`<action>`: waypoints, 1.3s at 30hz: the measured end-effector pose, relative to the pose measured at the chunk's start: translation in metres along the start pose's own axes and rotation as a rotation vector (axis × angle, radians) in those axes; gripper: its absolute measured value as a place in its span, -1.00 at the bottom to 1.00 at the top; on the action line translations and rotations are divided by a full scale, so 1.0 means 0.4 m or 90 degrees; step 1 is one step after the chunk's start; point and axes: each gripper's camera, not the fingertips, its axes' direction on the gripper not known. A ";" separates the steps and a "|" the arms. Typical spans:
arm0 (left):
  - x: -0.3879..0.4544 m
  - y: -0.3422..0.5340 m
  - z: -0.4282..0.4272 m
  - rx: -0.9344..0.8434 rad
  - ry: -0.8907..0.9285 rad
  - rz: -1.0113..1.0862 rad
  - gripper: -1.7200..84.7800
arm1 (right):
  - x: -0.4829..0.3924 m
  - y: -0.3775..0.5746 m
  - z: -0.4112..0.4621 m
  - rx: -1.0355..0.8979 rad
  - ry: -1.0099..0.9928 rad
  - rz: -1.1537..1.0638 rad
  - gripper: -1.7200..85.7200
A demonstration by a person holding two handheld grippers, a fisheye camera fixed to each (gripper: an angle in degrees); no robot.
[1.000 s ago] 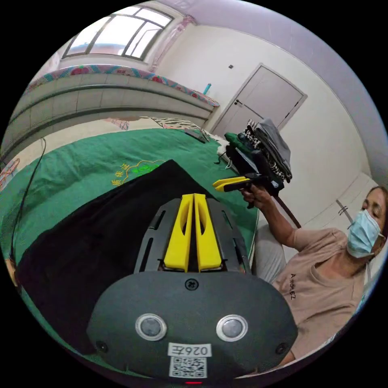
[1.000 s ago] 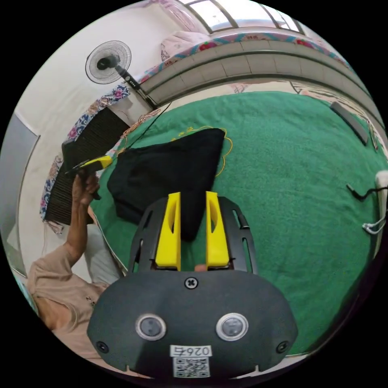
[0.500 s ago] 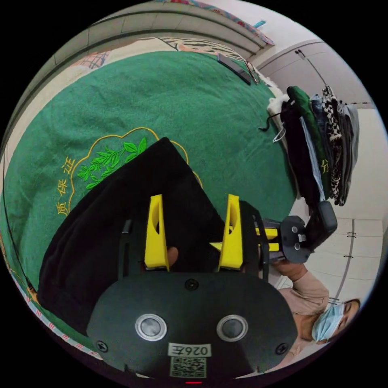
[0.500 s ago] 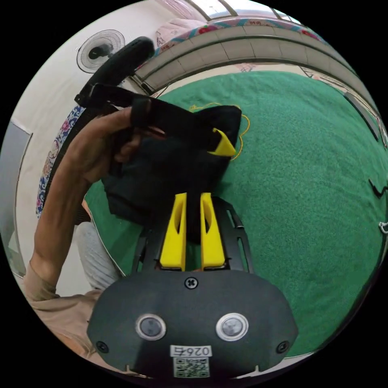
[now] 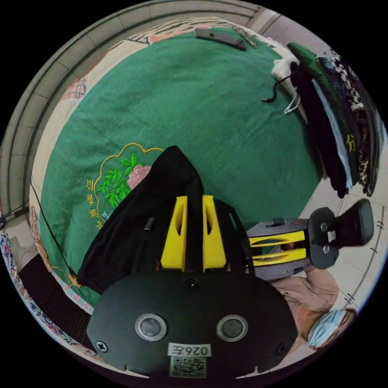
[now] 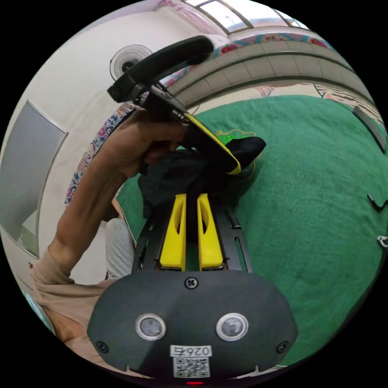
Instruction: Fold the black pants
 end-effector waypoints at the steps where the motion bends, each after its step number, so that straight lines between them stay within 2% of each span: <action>1: -0.006 0.027 -0.046 0.046 0.037 0.003 -0.82 | -0.006 0.010 -0.039 0.024 -0.009 -0.009 -0.96; 4: -0.029 0.106 -0.147 0.142 0.118 0.022 -0.83 | -0.015 0.042 -0.121 0.103 -0.076 -0.028 -0.96; 8: -0.078 0.228 -0.229 0.210 0.153 0.053 -0.83 | -0.050 0.047 -0.141 0.142 -0.187 -0.059 -0.96; 11: -0.163 0.357 -0.269 0.262 0.178 0.051 -0.83 | -0.139 0.017 -0.098 0.121 -0.190 -0.082 -0.96; 15: -0.359 0.588 -0.299 0.354 0.271 0.015 -0.83 | -0.300 -0.042 -0.012 0.086 -0.146 -0.119 -0.96; 20: -0.603 0.886 -0.284 0.437 0.313 -0.050 -0.83 | -0.542 -0.130 0.225 0.012 -0.084 -0.161 -0.96; 28: -0.926 1.318 -0.151 0.587 0.250 -0.240 -0.84 | -0.774 -0.242 0.639 -0.084 -0.035 -0.189 -0.95; 30: -0.987 1.373 -0.103 0.597 0.251 -0.291 -0.83 | -0.808 -0.254 0.734 -0.099 -0.025 -0.182 -0.93; 34: -1.136 1.476 -0.021 0.531 0.303 -0.423 -0.83 | -0.856 -0.275 0.977 -0.199 0.053 -0.157 -0.84; 35: -1.145 1.501 -0.020 0.549 0.309 -0.434 -0.85 | -0.866 -0.277 1.011 -0.207 0.049 -0.152 -0.81; 37: -1.153 1.607 -0.046 0.679 0.340 -0.433 -0.93 | -0.887 -0.280 1.021 -0.201 0.045 -0.160 -0.78; 39: -1.123 1.665 -0.083 0.752 0.299 -0.418 -0.97 | -0.910 -0.278 1.004 -0.194 0.025 -0.183 -0.76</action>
